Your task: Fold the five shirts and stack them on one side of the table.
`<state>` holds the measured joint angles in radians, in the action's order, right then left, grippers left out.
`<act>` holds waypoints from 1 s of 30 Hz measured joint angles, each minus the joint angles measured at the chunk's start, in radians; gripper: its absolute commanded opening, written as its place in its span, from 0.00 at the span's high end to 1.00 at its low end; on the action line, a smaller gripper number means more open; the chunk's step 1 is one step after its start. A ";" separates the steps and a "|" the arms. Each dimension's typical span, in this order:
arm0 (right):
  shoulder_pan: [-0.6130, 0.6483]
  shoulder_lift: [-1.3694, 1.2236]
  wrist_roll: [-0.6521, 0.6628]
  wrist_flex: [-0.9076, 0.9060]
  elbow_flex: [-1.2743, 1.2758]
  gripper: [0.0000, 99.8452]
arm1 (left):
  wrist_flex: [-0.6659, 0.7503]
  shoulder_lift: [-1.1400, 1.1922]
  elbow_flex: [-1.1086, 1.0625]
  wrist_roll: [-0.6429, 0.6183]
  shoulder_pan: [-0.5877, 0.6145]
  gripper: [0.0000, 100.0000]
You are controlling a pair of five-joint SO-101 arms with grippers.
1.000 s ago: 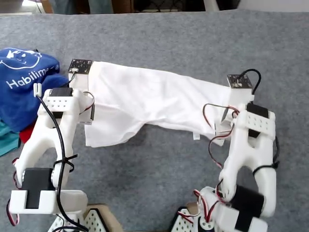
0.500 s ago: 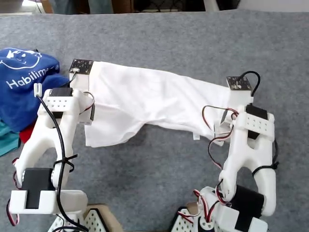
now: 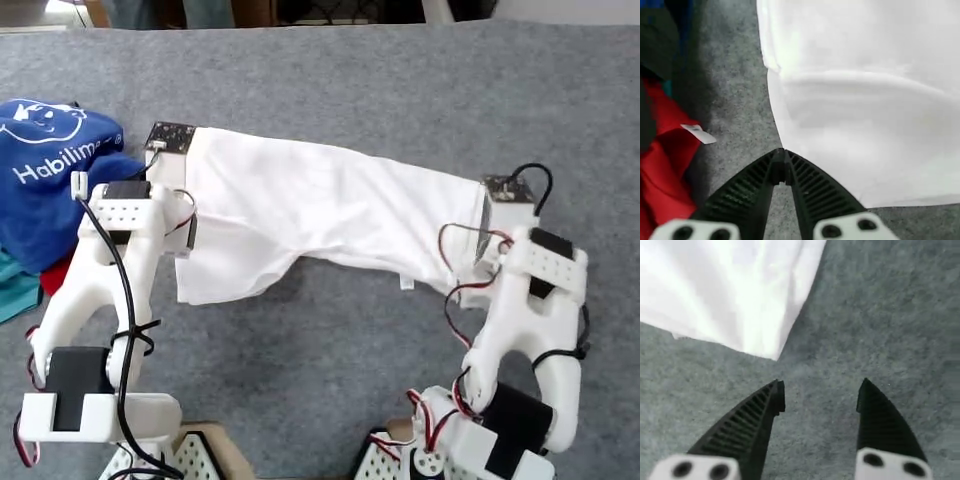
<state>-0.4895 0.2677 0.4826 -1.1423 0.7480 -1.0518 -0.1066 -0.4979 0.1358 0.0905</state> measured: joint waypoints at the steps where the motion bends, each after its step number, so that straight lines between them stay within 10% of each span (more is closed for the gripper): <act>1: -0.002 0.000 0.000 -0.014 -0.032 0.78 | 0.000 0.000 0.018 -0.006 -0.005 0.97; 5: 0.040 -0.020 -0.018 -0.032 -0.195 0.99 | 0.000 0.017 0.133 -0.057 -0.029 0.97; 20: 0.127 -0.764 -0.140 0.072 -0.896 0.98 | 0.339 0.606 0.598 -0.298 -0.080 0.97; 30: 0.048 -1.063 -0.087 -0.043 -1.255 0.98 | 0.147 0.919 0.999 -0.176 -0.051 0.97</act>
<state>-0.4419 -0.7956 0.3951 -1.1853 -0.5071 -0.9045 0.8124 0.5010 -0.0407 0.0399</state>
